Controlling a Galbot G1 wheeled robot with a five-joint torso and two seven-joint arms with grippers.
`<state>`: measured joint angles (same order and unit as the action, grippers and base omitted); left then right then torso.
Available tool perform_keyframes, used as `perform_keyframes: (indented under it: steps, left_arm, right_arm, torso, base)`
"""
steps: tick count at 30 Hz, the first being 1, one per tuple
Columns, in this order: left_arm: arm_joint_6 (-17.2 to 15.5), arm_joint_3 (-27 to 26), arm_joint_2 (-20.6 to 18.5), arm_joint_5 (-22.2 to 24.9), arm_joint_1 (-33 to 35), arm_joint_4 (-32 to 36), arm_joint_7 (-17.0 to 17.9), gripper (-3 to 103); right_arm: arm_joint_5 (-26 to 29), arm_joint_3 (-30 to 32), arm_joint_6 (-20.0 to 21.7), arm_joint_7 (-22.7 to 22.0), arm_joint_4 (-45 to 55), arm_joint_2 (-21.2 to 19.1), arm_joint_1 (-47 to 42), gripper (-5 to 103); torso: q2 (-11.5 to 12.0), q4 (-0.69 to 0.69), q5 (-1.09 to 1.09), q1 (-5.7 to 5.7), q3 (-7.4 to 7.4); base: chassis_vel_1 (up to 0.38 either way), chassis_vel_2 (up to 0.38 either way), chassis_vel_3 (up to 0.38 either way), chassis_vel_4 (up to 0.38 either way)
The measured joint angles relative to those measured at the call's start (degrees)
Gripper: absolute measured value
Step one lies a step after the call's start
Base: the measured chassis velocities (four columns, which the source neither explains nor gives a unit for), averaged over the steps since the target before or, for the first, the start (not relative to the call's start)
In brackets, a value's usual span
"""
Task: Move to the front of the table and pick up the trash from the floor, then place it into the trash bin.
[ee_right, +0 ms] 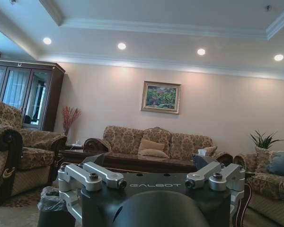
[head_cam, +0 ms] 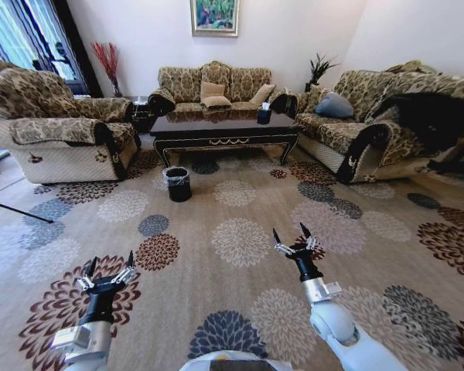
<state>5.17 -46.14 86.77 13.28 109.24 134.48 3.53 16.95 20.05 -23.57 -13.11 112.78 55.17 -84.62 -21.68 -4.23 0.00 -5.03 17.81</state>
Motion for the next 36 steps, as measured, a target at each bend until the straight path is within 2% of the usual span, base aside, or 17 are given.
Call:
perform_keyframes:
  steps: [36]
  left_arm:
    - [0.0,0.0,0.0,0.0,0.0,0.0,0.0,100]
  right_arm:
    - [0.0,0.0,0.0,0.0,0.0,0.0,0.0,100]
  torso:
    - [-8.1,0.00,0.00,-3.08,5.03]
  base:
    - [0.000,0.000,0.000,0.000]
